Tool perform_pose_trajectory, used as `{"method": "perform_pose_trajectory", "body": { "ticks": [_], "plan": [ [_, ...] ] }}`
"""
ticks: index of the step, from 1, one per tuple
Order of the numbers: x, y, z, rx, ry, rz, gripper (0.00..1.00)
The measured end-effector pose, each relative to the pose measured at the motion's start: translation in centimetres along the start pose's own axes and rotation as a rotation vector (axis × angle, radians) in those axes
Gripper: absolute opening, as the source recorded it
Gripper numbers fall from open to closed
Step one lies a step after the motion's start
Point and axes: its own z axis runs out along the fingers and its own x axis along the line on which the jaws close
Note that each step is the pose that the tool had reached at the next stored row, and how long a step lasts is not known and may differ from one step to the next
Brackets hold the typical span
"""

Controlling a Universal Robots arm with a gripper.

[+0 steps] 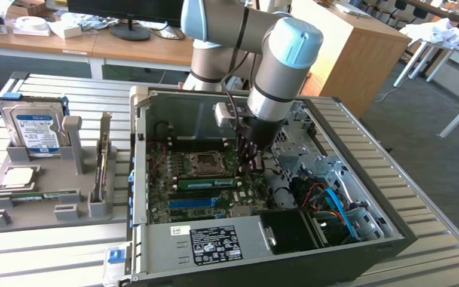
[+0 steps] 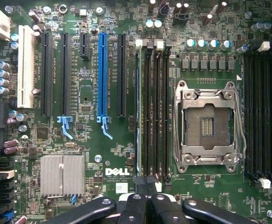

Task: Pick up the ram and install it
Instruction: 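Press down the ram until it locks into place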

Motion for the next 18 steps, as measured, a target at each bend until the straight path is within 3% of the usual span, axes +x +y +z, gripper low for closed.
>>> {"method": "perform_pose_trajectory", "body": {
  "ticks": [18],
  "plan": [
    [-0.07, -0.02, 0.73, 0.0, -0.0007, 0.0, 0.1]
  ]
}}
